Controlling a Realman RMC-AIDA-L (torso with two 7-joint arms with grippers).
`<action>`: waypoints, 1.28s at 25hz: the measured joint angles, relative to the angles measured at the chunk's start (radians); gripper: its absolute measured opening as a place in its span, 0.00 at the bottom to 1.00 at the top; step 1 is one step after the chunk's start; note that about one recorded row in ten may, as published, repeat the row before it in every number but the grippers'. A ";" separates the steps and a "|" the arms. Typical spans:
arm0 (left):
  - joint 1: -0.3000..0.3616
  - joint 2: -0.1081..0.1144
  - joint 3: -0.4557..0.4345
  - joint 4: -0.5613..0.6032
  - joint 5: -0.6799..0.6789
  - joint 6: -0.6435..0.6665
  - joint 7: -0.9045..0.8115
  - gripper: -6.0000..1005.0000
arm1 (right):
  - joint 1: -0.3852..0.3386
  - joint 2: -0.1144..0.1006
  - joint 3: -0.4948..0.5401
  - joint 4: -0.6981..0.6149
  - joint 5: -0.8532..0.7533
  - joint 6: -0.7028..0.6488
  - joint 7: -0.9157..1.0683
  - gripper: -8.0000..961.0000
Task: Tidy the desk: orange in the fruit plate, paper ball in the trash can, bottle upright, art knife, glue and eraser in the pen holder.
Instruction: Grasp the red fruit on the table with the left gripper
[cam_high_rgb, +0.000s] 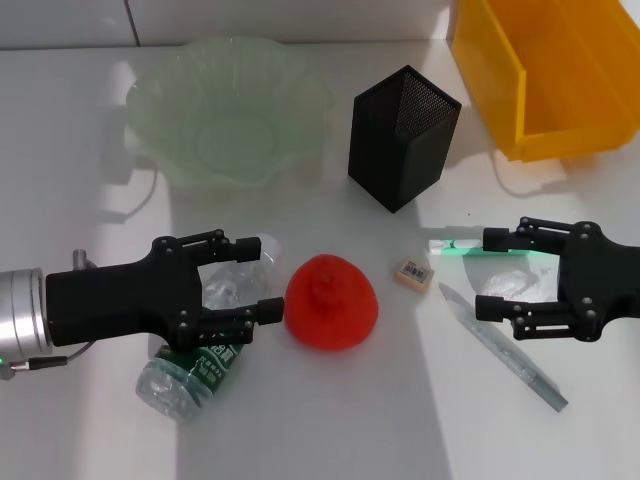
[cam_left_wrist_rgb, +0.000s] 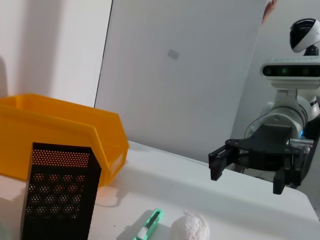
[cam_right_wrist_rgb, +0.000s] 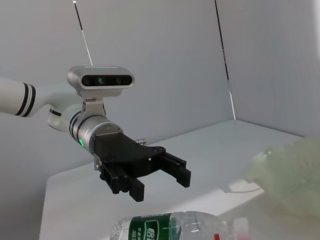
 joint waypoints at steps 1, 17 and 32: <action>0.000 0.000 0.000 0.000 0.000 0.000 0.000 0.78 | 0.000 0.000 0.000 0.000 0.000 0.003 0.000 0.87; -0.011 -0.012 0.005 -0.002 -0.009 -0.001 0.037 0.73 | -0.024 0.000 0.013 -0.004 0.057 -0.005 -0.004 0.87; -0.165 -0.020 0.259 -0.185 -0.146 -0.310 0.096 0.69 | -0.072 -0.006 -0.035 -0.072 0.136 -0.025 0.021 0.87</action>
